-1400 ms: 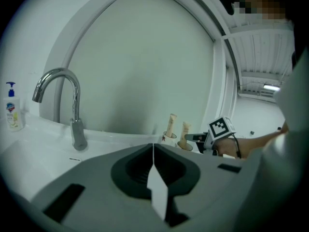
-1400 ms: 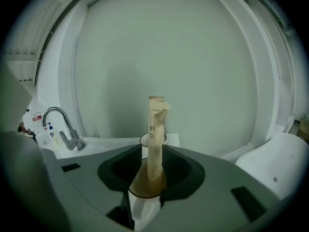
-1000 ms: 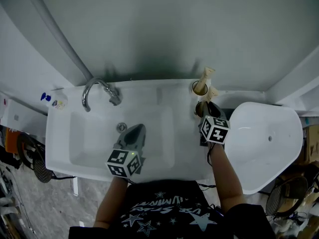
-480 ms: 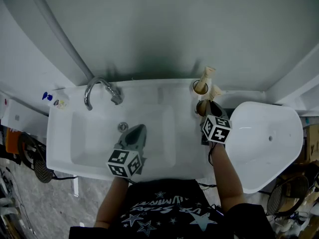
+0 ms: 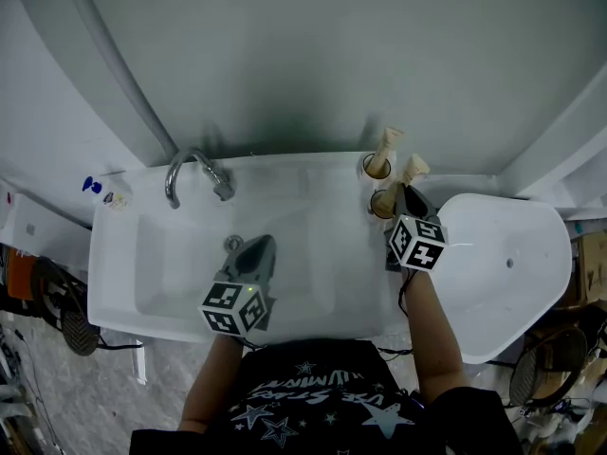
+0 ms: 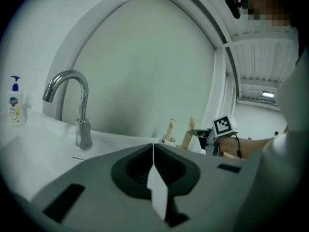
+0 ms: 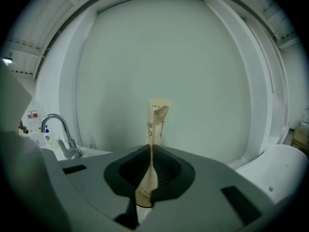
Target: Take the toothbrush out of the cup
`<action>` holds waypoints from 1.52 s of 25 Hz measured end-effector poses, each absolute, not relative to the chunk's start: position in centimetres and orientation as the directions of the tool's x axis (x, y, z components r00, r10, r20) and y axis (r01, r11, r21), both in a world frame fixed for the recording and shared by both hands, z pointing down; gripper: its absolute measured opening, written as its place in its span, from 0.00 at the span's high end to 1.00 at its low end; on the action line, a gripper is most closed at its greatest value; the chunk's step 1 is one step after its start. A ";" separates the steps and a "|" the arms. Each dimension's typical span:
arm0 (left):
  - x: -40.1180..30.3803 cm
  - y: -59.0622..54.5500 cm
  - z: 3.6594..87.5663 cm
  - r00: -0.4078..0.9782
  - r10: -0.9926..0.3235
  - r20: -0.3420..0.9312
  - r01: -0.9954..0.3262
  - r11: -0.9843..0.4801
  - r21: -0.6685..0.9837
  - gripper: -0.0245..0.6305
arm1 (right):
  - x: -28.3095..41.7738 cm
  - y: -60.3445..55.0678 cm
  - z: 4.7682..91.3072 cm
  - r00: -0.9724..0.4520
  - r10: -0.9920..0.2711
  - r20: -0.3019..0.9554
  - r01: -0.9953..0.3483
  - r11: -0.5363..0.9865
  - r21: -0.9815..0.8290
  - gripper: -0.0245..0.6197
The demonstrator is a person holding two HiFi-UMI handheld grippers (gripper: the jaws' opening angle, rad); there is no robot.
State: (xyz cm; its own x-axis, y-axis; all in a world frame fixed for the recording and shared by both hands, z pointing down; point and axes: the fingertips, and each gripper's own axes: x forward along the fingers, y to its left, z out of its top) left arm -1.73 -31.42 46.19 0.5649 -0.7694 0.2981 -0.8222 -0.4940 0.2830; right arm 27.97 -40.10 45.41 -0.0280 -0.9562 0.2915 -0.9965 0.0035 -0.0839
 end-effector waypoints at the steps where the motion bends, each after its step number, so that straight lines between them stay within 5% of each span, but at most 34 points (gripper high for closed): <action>1: -1.8 -31.3 46.1 0.568 -0.769 0.295 -0.820 -0.497 0.285 0.93 | 27.9 -39.9 44.9 -0.027 -0.959 0.282 -0.997 0.004 -0.083 0.92; 17: -1.8 -28.0 46.1 0.626 -0.730 0.275 -0.776 -0.551 0.308 0.93 | 24.8 -33.7 41.1 -0.132 -0.959 0.249 -0.991 0.120 -0.064 0.92; 38: -1.4 -25.1 48.5 0.661 -0.681 0.314 -0.748 -0.564 0.350 0.93 | 23.3 -26.7 50.5 -0.255 -0.742 0.620 -0.966 0.227 -0.126 0.92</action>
State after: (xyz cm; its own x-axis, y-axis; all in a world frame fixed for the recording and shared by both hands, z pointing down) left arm -1.41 -25.13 48.50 0.6613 -0.6814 0.3138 -0.7476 -0.5644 0.3499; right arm 23.28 -26.68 50.52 -0.2550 -0.7423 0.6197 -0.9658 0.2265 -0.1261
